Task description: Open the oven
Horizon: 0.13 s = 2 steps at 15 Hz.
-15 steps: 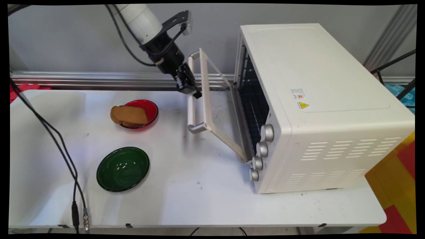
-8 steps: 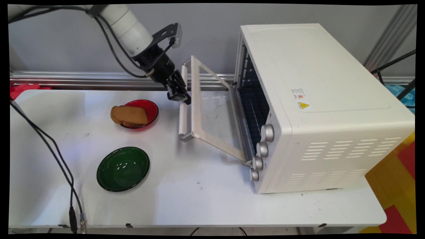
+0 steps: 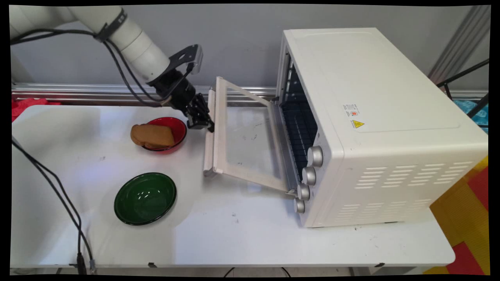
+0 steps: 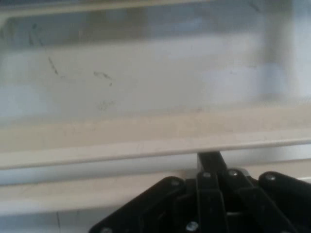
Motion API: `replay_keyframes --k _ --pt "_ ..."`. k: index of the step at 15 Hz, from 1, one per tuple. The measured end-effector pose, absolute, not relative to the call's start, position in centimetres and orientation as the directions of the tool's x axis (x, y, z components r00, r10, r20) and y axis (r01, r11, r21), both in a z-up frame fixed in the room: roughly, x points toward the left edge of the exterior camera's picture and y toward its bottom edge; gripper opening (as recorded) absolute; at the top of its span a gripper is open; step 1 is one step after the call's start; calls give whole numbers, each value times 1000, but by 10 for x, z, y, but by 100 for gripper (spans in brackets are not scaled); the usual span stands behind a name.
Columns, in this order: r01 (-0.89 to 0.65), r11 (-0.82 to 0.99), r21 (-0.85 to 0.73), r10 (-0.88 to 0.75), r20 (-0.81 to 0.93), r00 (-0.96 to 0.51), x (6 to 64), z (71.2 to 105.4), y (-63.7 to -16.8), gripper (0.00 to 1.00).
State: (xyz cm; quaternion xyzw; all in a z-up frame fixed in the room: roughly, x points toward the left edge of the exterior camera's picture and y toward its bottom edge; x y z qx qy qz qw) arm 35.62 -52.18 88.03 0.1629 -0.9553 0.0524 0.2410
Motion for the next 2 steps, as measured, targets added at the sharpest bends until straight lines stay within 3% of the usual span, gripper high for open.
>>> replay_keyframes --k 2 --pt "-332 943 -24 -282 475 -834 363 873 -519 0"
